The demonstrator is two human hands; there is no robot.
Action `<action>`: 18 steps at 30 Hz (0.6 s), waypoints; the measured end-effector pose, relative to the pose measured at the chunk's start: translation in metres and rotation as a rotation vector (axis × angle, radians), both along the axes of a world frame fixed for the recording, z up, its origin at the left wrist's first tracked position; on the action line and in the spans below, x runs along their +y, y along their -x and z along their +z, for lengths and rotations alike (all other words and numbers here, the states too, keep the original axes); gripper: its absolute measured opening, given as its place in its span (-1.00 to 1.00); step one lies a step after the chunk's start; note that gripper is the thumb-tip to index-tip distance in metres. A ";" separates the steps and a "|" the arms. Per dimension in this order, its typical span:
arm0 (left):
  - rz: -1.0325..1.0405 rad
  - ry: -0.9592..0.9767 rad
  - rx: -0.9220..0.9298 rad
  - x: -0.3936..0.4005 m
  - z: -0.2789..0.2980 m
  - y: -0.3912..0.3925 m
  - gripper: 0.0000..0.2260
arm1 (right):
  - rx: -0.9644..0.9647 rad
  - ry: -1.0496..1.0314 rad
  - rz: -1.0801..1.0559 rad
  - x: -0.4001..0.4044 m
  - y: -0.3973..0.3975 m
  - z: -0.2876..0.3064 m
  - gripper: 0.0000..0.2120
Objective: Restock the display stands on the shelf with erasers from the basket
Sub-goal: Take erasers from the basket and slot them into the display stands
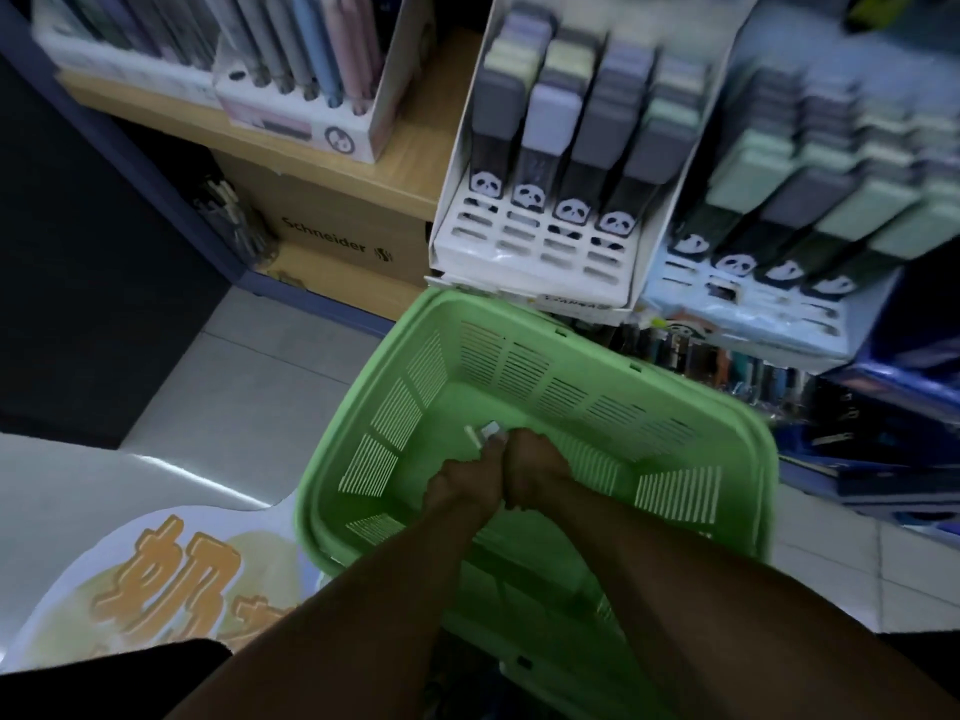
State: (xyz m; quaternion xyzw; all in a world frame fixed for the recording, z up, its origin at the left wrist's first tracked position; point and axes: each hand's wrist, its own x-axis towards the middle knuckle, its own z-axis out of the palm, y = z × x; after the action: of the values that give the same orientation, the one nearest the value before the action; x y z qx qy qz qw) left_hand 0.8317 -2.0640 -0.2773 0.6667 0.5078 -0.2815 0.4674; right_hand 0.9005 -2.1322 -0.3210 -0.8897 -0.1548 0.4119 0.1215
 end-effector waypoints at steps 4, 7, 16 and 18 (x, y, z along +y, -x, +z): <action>0.268 0.241 -0.201 -0.004 0.035 0.001 -0.39 | 0.045 -0.180 0.011 -0.004 0.001 0.066 -0.90; 0.423 0.418 -0.385 -0.001 0.075 0.005 -0.55 | -0.034 -0.315 -0.021 -0.003 0.013 0.119 -0.79; 0.381 0.720 -0.722 -0.017 0.230 0.016 -0.58 | -0.237 -0.466 0.077 -0.033 0.030 0.281 -0.49; 0.361 0.738 -0.764 -0.020 0.262 0.019 -0.60 | -0.295 -0.521 0.111 -0.042 0.033 0.311 -0.51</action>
State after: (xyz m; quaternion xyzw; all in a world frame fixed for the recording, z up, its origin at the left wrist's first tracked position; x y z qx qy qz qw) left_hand 0.8124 -2.0842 -0.0157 0.4162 0.2762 -0.0944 0.8611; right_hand 0.8671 -2.1739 -0.0098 -0.8689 -0.3199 0.2306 0.2992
